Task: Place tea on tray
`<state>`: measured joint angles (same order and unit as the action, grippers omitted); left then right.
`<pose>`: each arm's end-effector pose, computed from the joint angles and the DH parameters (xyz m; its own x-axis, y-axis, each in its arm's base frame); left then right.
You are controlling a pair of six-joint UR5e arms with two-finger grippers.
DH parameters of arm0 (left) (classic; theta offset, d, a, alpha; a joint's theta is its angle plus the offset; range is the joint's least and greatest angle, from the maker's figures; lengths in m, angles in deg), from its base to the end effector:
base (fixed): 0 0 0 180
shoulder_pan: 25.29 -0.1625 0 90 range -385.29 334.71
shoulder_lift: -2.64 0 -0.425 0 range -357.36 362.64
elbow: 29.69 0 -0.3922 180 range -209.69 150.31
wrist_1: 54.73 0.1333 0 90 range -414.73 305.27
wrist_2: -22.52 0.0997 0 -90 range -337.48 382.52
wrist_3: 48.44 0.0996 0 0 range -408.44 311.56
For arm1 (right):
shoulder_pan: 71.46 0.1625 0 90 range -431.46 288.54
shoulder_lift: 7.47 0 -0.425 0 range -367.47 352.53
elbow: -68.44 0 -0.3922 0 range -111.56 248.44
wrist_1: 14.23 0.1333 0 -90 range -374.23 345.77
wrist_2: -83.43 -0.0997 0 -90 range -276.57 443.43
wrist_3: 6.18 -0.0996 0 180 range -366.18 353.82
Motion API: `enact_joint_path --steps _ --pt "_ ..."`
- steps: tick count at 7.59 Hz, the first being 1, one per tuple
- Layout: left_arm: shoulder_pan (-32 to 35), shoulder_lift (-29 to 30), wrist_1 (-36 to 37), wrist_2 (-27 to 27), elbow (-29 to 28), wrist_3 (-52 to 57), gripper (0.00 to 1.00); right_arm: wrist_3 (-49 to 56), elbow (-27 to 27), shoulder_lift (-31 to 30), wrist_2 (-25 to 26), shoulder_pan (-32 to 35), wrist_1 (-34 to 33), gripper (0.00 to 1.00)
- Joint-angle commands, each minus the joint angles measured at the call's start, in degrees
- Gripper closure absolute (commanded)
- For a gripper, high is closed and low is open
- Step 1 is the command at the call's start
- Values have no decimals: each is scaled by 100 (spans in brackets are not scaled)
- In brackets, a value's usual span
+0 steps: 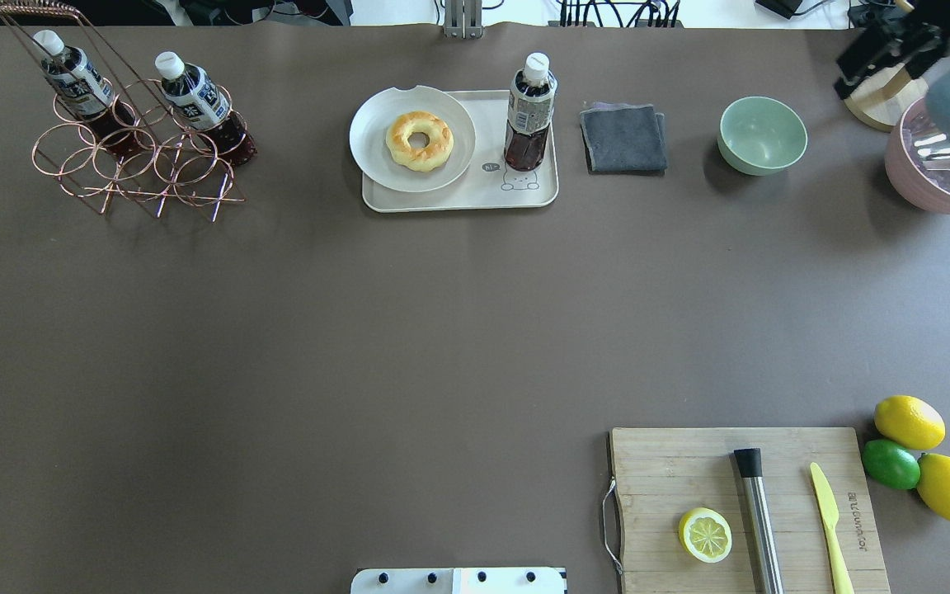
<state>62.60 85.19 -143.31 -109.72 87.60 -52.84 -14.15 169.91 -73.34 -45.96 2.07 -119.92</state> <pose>-0.0504 -0.4339 0.4893 0.7325 0.1661 -0.6602 0.0213 0.9637 0.2661 -0.1065 -0.6073 0.3605 0.7103 -0.2972 0.6381 0.1697 0.9521 0.2545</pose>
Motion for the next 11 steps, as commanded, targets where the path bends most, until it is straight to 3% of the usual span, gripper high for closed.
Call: enact_joint_path --steps 1,2,4,6,9,11 --pt "9 435 656 -3 -249 272 3 1995 365 -1703 70 828 -145 0" --pt "9 463 789 -12 -408 299 3 2602 365 -2075 71 1222 -136 0" --pt "17 394 764 -134 -1004 317 3 2854 356 -2429 54 1436 -136 0" --pt "279 105 720 -354 -1243 395 3 2828 356 -2552 54 1436 -136 0" --pt "703 -204 -34 -407 -1717 615 3 2766 373 -2562 54 1436 -136 0" --pt "721 -213 -53 -416 -1640 607 3 2775 304 -2588 45 1436 -136 0"
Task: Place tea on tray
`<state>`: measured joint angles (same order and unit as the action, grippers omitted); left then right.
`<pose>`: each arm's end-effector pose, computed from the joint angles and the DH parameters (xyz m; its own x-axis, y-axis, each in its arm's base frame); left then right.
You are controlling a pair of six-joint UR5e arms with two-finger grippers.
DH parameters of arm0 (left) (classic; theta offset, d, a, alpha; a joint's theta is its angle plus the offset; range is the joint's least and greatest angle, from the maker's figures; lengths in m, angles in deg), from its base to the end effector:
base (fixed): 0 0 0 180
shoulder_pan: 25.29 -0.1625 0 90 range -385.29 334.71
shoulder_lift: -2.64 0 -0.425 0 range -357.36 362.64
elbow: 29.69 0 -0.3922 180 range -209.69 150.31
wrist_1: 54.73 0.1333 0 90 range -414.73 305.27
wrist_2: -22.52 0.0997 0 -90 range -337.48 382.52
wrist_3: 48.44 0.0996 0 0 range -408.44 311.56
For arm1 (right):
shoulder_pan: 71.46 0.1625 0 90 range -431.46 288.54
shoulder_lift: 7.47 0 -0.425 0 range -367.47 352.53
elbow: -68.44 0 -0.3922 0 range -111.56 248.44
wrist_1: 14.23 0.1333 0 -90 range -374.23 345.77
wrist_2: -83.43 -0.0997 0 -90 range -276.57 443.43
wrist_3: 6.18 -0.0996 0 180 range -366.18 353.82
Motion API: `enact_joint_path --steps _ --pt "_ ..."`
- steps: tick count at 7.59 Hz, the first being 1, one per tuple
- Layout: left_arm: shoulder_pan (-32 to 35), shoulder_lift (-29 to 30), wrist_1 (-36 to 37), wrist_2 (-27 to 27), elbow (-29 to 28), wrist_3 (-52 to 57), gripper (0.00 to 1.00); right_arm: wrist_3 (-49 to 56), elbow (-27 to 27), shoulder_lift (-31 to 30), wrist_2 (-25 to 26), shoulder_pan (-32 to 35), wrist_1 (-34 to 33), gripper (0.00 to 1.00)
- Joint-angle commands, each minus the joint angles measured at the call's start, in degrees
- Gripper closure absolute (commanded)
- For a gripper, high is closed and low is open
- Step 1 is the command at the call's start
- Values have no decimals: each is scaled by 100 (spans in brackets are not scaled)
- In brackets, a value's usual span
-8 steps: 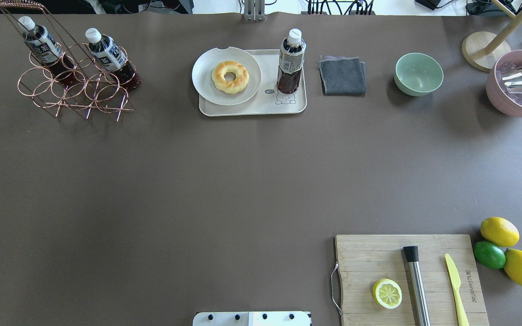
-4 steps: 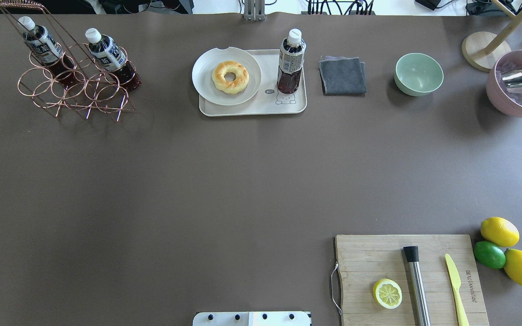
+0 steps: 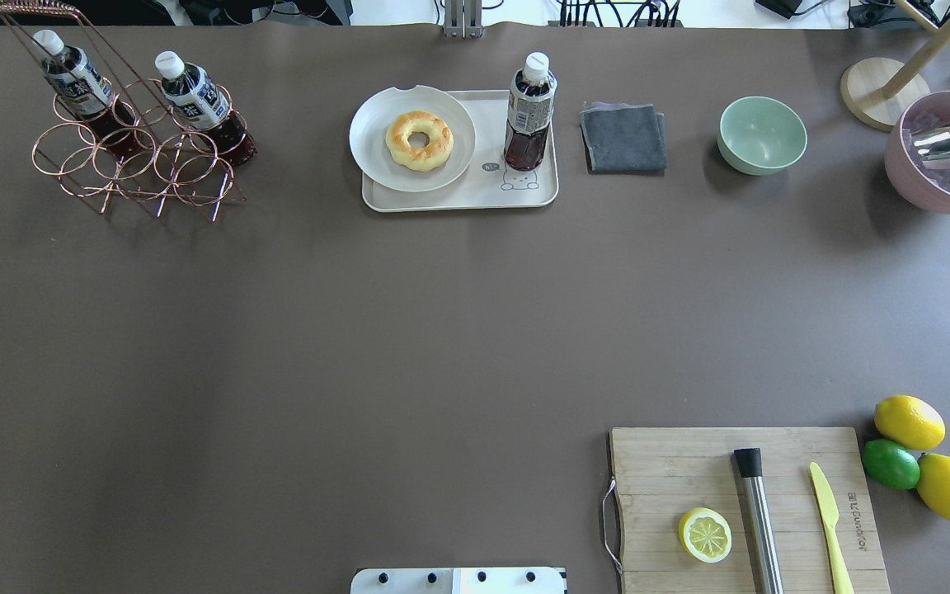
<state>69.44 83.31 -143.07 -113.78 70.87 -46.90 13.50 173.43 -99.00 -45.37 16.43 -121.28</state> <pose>-0.0959 -0.4159 0.6430 0.6900 -0.0356 -0.7229 0.0639 0.9979 0.0119 0.0537 -0.4670 0.5798 0.7223 -0.3260 0.6099 0.2974 0.9426 0.1516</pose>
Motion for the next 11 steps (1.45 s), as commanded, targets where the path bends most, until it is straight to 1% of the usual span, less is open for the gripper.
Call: enact_joint_path --steps 1,4,6,7,11 --pt "63 -25 -78 -11 68 13 3 9 -49 -144 -22 0 0 0" --pt "178 -52 -78 -11 68 13 3 36 -102 -338 -5 0 377 0" --pt "239 -104 -78 -2 147 13 3 45 -76 -382 -31 9 378 0" --pt "239 -104 -78 7 87 22 3 45 -76 -383 -31 9 378 0" --pt "310 -104 -78 7 139 13 3 36 -76 -374 -22 0 378 0"
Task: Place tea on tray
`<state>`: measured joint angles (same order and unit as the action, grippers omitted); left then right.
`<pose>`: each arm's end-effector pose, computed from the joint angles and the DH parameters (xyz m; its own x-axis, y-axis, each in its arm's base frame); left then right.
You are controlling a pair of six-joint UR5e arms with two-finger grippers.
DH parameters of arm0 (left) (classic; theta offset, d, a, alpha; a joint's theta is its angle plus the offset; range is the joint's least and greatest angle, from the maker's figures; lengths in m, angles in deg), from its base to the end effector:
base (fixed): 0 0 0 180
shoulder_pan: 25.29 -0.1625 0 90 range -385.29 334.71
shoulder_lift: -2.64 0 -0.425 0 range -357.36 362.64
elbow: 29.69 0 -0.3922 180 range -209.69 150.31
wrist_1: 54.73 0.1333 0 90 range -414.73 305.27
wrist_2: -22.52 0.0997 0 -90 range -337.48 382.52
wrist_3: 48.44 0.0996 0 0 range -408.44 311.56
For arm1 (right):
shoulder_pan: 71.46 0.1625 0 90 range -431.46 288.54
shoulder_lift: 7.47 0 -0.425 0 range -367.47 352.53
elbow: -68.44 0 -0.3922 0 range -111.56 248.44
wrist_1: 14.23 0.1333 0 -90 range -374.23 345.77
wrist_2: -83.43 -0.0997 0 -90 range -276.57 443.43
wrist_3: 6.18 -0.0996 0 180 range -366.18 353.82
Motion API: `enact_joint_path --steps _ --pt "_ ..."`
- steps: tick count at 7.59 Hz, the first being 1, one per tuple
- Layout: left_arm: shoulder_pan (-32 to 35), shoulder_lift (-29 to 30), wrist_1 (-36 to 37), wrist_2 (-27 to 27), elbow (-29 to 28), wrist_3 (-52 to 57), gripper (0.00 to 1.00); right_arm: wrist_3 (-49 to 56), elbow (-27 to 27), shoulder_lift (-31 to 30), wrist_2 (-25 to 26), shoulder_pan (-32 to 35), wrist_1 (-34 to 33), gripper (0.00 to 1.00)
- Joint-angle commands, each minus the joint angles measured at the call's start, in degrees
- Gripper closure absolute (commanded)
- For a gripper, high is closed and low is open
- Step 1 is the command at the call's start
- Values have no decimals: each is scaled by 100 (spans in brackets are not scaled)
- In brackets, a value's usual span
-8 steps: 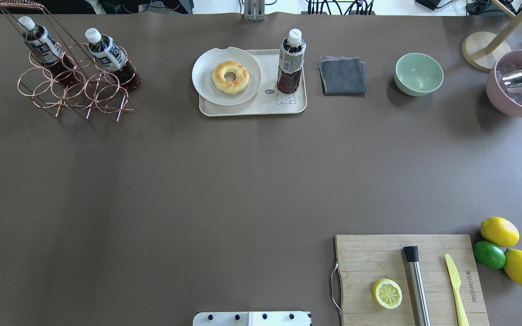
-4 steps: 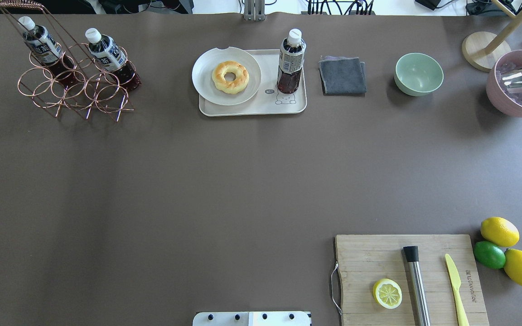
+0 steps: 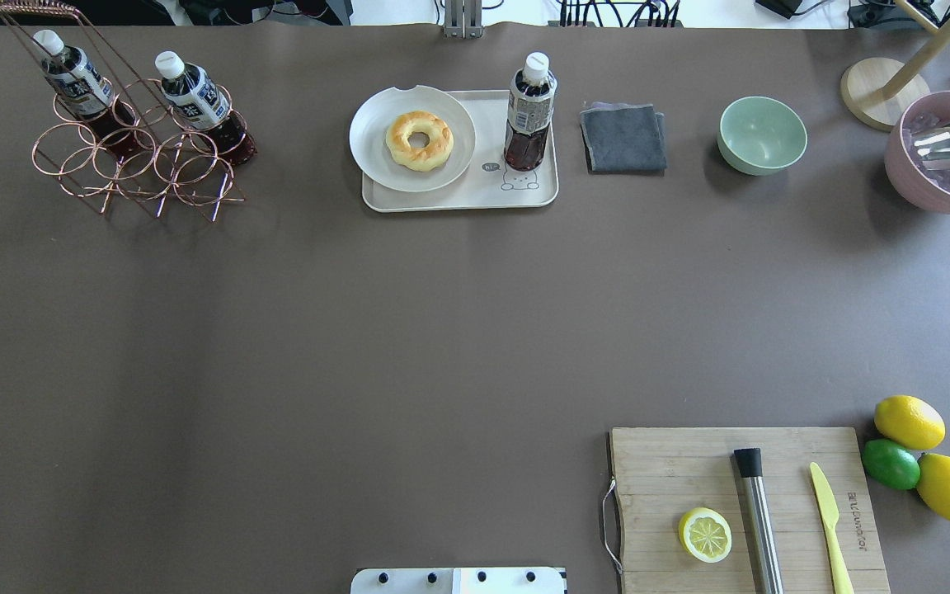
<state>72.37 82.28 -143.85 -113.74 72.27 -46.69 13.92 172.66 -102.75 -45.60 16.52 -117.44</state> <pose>-0.1163 -0.4043 0.6372 0.6902 -0.0529 -0.7217 0.1123 0.9931 0.0346 0.0550 -0.4442 0.6093 0.7185 -0.3242 0.6153 0.3004 0.9426 0.1459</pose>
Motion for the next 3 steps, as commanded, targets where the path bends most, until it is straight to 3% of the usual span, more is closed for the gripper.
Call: enact_joint_path --steps 1,3 --pt "16 -1 0 4 -18 -8 3 -5 2 1 1 0 2 0" --pt "16 -1 0 4 -36 1 3 -5 2 1 9 0 3 0"
